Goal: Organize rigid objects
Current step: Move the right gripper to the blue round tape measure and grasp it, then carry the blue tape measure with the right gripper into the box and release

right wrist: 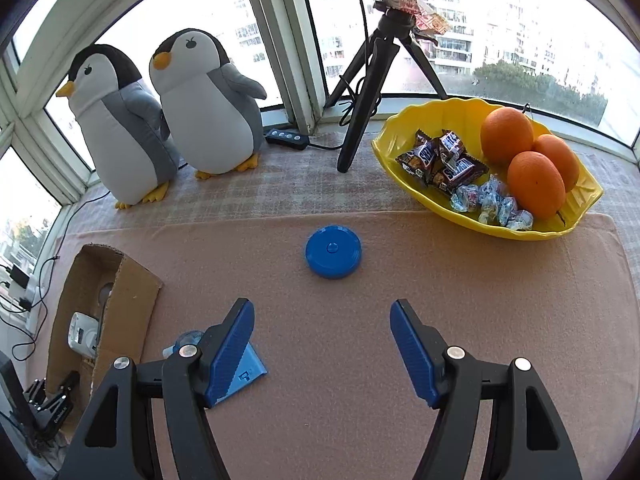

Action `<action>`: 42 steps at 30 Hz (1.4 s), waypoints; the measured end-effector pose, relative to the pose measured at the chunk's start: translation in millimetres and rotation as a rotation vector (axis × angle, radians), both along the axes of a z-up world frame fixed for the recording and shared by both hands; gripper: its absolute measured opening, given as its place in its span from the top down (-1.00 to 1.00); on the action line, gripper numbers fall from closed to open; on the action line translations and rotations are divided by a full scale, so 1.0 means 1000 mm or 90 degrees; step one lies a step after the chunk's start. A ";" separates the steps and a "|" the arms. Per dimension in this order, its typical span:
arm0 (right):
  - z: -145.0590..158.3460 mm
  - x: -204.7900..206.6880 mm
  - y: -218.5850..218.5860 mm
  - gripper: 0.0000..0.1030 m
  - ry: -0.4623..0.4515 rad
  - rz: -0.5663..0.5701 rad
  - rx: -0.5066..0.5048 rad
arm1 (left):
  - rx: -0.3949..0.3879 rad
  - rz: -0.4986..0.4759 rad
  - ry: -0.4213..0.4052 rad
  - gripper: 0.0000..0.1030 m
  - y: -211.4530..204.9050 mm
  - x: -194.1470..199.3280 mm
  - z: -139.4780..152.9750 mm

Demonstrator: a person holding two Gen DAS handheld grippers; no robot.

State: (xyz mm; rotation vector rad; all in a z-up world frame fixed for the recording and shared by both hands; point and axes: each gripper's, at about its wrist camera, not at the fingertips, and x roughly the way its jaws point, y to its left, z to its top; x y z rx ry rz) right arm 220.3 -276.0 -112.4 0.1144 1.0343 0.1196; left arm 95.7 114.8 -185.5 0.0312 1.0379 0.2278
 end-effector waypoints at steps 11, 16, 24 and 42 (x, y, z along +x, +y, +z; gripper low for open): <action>-0.036 0.042 0.013 -0.30 0.003 -0.002 -0.044 | 0.012 0.001 0.006 0.17 -0.002 0.002 0.000; -0.049 0.055 0.019 -0.30 0.014 -0.009 -0.061 | 0.014 0.001 0.009 0.17 -0.002 0.002 0.001; -0.067 0.071 0.018 -0.25 0.043 -0.016 -0.078 | 0.011 0.002 0.010 0.17 -0.002 0.002 0.000; -0.062 0.056 0.021 0.11 0.042 0.010 -0.093 | 0.000 0.005 0.004 0.17 -0.001 0.001 -0.002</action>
